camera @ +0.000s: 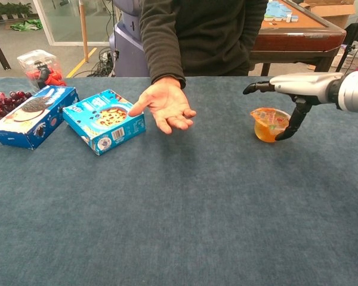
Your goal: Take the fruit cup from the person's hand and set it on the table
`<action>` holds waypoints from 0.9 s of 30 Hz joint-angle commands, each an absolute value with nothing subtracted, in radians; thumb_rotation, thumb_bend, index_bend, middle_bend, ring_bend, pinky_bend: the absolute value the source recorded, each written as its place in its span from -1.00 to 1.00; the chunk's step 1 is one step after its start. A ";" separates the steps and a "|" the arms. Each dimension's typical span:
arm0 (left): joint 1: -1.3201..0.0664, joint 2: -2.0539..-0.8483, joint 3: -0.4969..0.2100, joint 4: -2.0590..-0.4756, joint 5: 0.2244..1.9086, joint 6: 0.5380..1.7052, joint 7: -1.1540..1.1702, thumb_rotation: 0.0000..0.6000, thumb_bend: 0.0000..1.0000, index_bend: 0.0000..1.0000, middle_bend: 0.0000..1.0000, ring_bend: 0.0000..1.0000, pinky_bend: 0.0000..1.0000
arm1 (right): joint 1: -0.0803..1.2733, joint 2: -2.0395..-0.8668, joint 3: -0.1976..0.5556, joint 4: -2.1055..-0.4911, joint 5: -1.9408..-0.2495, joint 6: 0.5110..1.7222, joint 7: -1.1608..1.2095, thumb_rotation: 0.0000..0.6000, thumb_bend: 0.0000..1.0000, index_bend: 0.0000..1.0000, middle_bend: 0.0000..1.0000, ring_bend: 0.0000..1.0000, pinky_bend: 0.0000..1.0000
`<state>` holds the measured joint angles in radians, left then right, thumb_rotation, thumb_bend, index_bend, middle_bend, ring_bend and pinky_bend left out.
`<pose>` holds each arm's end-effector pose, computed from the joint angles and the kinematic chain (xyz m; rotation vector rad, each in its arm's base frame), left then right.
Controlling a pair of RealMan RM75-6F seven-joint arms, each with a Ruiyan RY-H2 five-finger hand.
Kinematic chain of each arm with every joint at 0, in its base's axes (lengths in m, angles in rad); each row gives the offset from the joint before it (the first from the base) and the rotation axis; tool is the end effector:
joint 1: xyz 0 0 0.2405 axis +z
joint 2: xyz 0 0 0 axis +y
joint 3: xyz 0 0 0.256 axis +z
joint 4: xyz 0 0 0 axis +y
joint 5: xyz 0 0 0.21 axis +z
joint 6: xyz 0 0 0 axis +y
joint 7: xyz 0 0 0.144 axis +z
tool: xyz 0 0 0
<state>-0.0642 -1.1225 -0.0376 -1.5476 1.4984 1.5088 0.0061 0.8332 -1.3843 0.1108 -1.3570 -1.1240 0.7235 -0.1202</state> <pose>-0.3266 0.1728 0.1661 -1.3804 -0.8553 -0.8481 -0.1886 -0.3843 0.0224 1.9575 -0.9936 0.7273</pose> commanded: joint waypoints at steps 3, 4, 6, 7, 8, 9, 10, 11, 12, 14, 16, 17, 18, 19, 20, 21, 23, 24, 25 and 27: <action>-0.065 -1.120 -0.041 -1.546 1.499 1.511 0.003 1.00 -0.60 -0.38 -0.56 -0.61 -0.49 | 0.758 -1.263 0.113 -1.513 -1.134 0.876 -0.191 1.00 -0.77 -1.00 -0.99 -1.00 -1.00; -0.065 -1.119 -0.041 -1.545 1.498 1.511 0.002 1.00 -0.60 -0.38 -0.56 -0.61 -0.49 | 0.740 -1.241 0.111 -1.541 -1.128 0.907 -0.212 1.00 -0.77 -1.00 -0.98 -1.00 -1.00; -0.066 -1.119 -0.043 -1.541 1.495 1.509 -0.001 1.00 -0.60 -0.38 -0.56 -0.61 -0.49 | 0.698 -1.194 0.106 -1.609 -1.107 0.982 -0.261 1.00 -0.77 -1.00 -0.93 -1.00 -1.00; -0.068 -1.119 -0.044 -1.540 1.494 1.507 -0.002 1.00 -0.60 -0.38 -0.56 -0.61 -0.49 | 0.673 -1.167 0.101 -1.647 -1.098 1.021 -0.284 1.00 -0.77 -1.00 -0.91 -1.00 -1.00; -0.069 -1.119 -0.045 -1.538 1.493 1.505 -0.004 1.00 -0.60 -0.38 -0.56 -0.61 -0.49 | 0.654 -1.149 0.098 -1.673 -1.091 1.051 -0.299 1.00 -0.77 -1.00 -0.90 -1.00 -1.00; -0.071 -1.120 -0.045 -1.537 1.493 1.503 -0.005 1.00 -0.60 -0.38 -0.56 -0.61 -0.49 | 0.635 -1.131 0.095 -1.697 -1.084 1.081 -0.315 1.00 -0.77 -1.00 -0.89 -1.00 -1.00; -0.073 -1.120 -0.046 -1.535 1.493 1.501 -0.006 1.00 -0.60 -0.38 -0.56 -0.61 -0.49 | 0.617 -1.115 0.091 -1.719 -1.080 1.110 -0.329 1.00 -0.77 -1.00 -0.89 -1.00 -1.00; -0.075 -1.122 -0.047 -1.532 1.494 1.499 -0.007 1.00 -0.60 -0.38 -0.56 -0.61 -0.49 | 0.592 -1.096 0.086 -1.747 -1.077 1.149 -0.346 1.00 -0.77 -1.00 -0.89 -1.00 -1.00; -0.077 -1.124 -0.048 -1.530 1.494 1.497 -0.008 1.00 -0.60 -0.38 -0.56 -0.61 -0.49 | 0.573 -1.084 0.082 -1.763 -1.078 1.180 -0.357 1.00 -0.77 -1.00 -0.88 -1.00 -1.00; -0.082 -1.126 -0.051 -1.527 1.493 1.492 -0.010 1.00 -0.60 -0.38 -0.56 -0.61 -0.49 | 0.528 -1.064 0.072 -1.796 -1.086 1.250 -0.378 1.00 -0.77 -1.00 -0.86 -1.00 -1.00; -0.086 -1.128 -0.052 -1.523 1.492 1.487 -0.012 1.00 -0.60 -0.38 -0.56 -0.61 -0.49 | 0.488 -1.052 0.061 -1.816 -1.100 1.303 -0.383 1.00 -0.77 -1.00 -0.85 -1.00 -1.00; -0.088 -1.129 -0.053 -1.522 1.493 1.486 -0.013 1.00 -0.60 -0.38 -0.56 -0.61 -0.49 | 0.473 -1.050 0.057 -1.822 -1.109 1.321 -0.382 1.00 -0.77 -1.00 -0.84 -1.00 -1.00; -0.090 -1.131 -0.054 -1.520 1.492 1.484 -0.014 1.00 -0.60 -0.38 -0.56 -0.61 -0.49 | 0.455 -1.046 0.051 -1.826 -1.116 1.341 -0.379 1.00 -0.77 -1.00 -0.83 -1.00 -1.00; -0.092 -1.133 -0.055 -1.517 1.492 1.482 -0.016 1.00 -0.60 -0.38 -0.56 -0.61 -0.49 | 0.431 -1.043 0.042 -1.829 -1.129 1.368 -0.377 1.00 -0.77 -1.00 -0.83 -1.00 -1.00; -0.095 -1.135 -0.056 -1.514 1.492 1.480 -0.016 1.00 -0.60 -0.38 -0.56 -0.61 -0.49 | 0.402 -1.040 0.031 -1.830 -1.147 1.403 -0.373 1.00 -0.77 -1.00 -0.82 -1.00 -1.00; -0.096 -1.137 -0.057 -1.512 1.492 1.480 -0.016 1.00 -0.60 -0.38 -0.56 -0.61 -0.49 | 0.383 -1.042 0.024 -1.827 -1.163 1.428 -0.370 1.00 -0.77 -1.00 -0.82 -1.00 -1.00; -0.098 -1.139 -0.059 -1.509 1.492 1.480 -0.018 1.00 -0.60 -0.38 -0.56 -0.61 -0.49 | 0.346 -1.047 0.011 -1.818 -1.192 1.472 -0.364 1.00 -0.77 -1.00 -0.81 -1.00 -1.00; -0.098 -1.140 -0.060 -1.507 1.490 1.480 -0.019 1.00 -0.60 -0.38 -0.56 -0.61 -0.49 | 0.323 -1.052 0.005 -1.814 -1.208 1.499 -0.358 1.00 -0.77 -1.00 -0.81 -1.00 -1.00; -0.099 -1.141 -0.061 -1.507 1.488 1.479 -0.019 1.00 -0.60 -0.38 -0.56 -0.61 -0.49 | 0.308 -1.057 0.000 -1.811 -1.221 1.516 -0.353 1.00 -0.77 -1.00 -0.80 -1.00 -1.00; -0.101 -1.141 -0.062 -1.507 1.487 1.479 -0.018 1.00 -0.60 -0.38 -0.56 -0.61 -0.49 | 0.275 -1.067 -0.011 -1.806 -1.246 1.546 -0.342 1.00 -0.77 -1.00 -0.79 -1.00 -1.00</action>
